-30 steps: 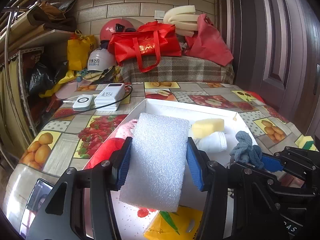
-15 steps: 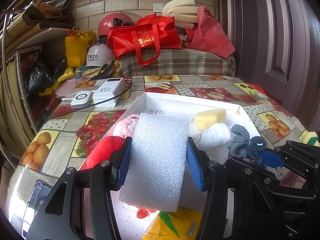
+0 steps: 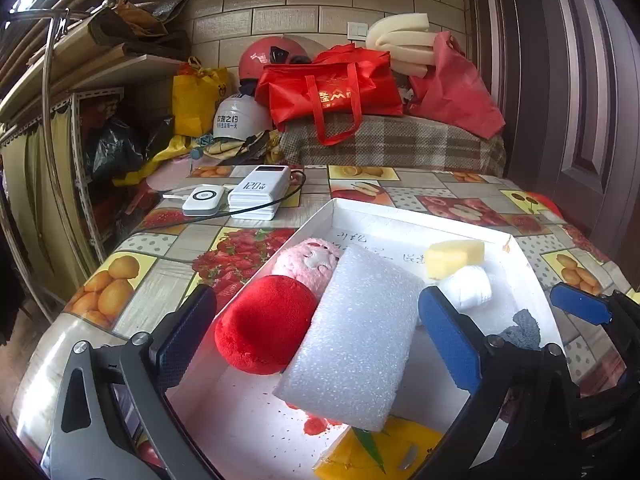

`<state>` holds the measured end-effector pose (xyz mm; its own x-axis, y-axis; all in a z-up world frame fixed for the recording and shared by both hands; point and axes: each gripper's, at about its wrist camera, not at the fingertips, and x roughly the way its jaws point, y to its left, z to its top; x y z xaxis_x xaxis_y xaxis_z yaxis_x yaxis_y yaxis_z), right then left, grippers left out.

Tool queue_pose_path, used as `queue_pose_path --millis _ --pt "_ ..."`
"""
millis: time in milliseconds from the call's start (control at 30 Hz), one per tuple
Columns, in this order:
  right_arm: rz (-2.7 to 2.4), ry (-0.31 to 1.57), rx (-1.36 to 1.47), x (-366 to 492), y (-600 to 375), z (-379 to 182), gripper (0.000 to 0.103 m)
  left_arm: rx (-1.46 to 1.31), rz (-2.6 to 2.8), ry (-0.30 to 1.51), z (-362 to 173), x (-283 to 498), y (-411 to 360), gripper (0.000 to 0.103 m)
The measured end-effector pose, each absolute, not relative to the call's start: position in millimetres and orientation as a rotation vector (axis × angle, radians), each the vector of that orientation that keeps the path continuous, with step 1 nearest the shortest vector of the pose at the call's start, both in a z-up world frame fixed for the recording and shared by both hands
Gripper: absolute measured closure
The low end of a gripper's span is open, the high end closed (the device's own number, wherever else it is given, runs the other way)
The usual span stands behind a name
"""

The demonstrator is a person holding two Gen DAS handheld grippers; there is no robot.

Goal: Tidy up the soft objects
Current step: 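Release the foam block into the box with the left tool while the right tool releases the rope toy, then reach the left tool to the braided rope toy while the right tool reaches the yellow-green sponge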

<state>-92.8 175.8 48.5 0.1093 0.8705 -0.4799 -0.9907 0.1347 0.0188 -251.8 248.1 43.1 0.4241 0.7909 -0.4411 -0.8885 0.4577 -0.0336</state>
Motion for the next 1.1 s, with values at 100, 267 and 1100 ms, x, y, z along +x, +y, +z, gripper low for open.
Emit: queue_pose_path --millis 100,267,1100 --pt "1.405 0.414 -0.342 -94.5 173.7 48.8 0.008 -0.273 1.072 0.383 43.6 -253.3 246.2 0.001" --pt "1.392 0.42 -0.331 -91.5 173.2 48.7 0.0 -0.264 1.079 0.364 45.0 -255.0 242.7 0.0" --pt "1.272 0.225 -0.258 -104.4 143.9 59.5 0.0 -0.215 1.105 0.25 52.1 -268.9 223.9 0.0"
